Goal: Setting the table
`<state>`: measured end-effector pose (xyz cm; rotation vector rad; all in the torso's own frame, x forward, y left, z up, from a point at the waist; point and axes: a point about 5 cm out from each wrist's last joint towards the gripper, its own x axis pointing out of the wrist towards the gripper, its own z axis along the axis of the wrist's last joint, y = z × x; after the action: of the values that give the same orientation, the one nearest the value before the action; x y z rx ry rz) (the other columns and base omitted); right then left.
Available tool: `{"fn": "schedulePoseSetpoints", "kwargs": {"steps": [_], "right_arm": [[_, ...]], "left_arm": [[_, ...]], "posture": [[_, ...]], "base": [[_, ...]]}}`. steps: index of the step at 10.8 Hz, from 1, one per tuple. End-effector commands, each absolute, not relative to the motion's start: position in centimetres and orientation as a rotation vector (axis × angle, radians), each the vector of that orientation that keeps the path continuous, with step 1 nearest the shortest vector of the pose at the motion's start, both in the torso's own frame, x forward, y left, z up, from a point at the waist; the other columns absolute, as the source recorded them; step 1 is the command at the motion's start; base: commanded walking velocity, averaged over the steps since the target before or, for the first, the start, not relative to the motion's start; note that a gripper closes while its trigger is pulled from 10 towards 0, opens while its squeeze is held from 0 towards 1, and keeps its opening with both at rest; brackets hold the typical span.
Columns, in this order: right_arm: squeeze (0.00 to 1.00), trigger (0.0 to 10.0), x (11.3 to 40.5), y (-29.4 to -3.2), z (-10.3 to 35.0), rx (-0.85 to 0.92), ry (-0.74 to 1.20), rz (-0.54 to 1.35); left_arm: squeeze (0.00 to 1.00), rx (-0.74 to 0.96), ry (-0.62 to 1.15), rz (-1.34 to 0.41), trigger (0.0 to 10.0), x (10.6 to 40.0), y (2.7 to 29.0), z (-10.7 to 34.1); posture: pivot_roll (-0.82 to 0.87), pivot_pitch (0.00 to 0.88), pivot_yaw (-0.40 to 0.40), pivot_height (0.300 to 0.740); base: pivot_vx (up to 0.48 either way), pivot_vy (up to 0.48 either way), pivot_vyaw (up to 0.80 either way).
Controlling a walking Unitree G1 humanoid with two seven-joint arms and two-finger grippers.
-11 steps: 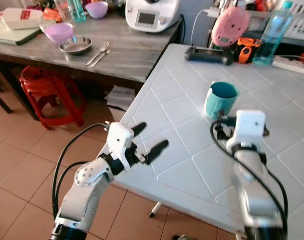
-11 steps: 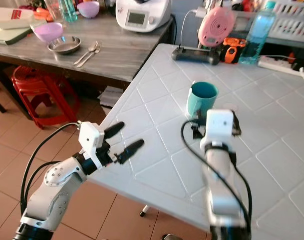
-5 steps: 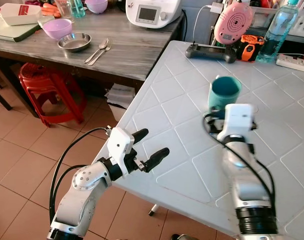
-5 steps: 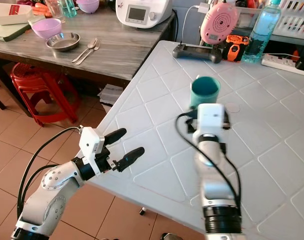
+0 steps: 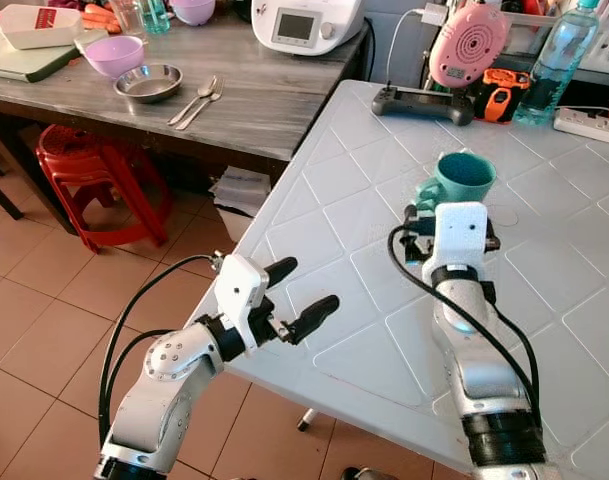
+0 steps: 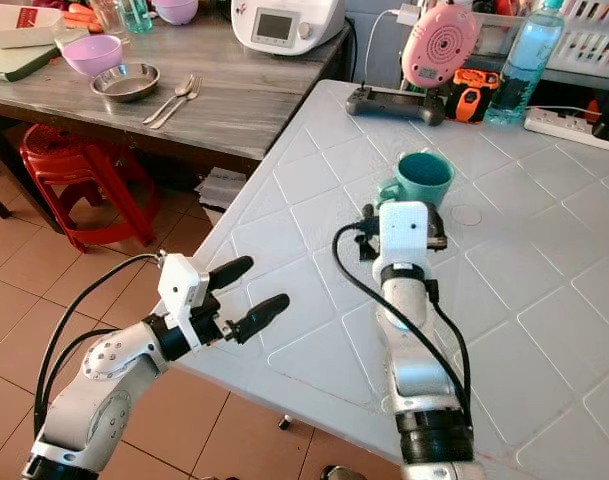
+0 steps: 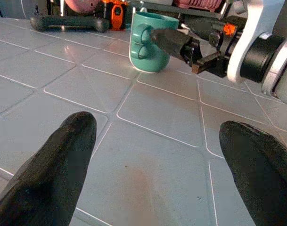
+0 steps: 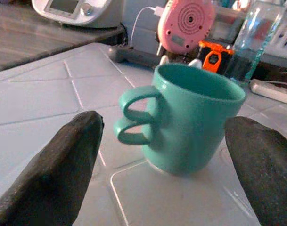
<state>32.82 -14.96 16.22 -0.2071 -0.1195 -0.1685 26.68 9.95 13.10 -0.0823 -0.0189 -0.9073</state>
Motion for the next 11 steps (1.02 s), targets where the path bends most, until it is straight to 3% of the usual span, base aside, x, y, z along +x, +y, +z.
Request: {"fn": "schedulePoseSetpoints", "kwargs": {"steps": [1,3,11], "right_arm": [[1.0,10.0,33.2,-15.3,16.4,-0.209,-0.12,-0.194],[1.0,10.0,34.3,-16.7,17.3,-0.224,-0.134,-0.252],[1.0,10.0,32.9,-24.0,16.9,-0.286,-0.092,-0.479]], "left_arm": [[0.0,-0.084,-0.016,-0.906,10.0,26.6,10.1,13.2],[0.0,-0.087,-0.009,-0.904,10.0,26.4,10.0,13.1],[0.0,-0.083,-0.005,-0.894,10.0,26.7,9.9,13.0]], "posture": [[-0.04,0.15,0.022,0.74],[-0.03,0.151,0.021,0.74],[-0.04,0.15,0.032,0.74]], "base": [[0.0,0.0,0.0],[0.0,0.0,0.0],[0.0,0.0,0.0]]}}
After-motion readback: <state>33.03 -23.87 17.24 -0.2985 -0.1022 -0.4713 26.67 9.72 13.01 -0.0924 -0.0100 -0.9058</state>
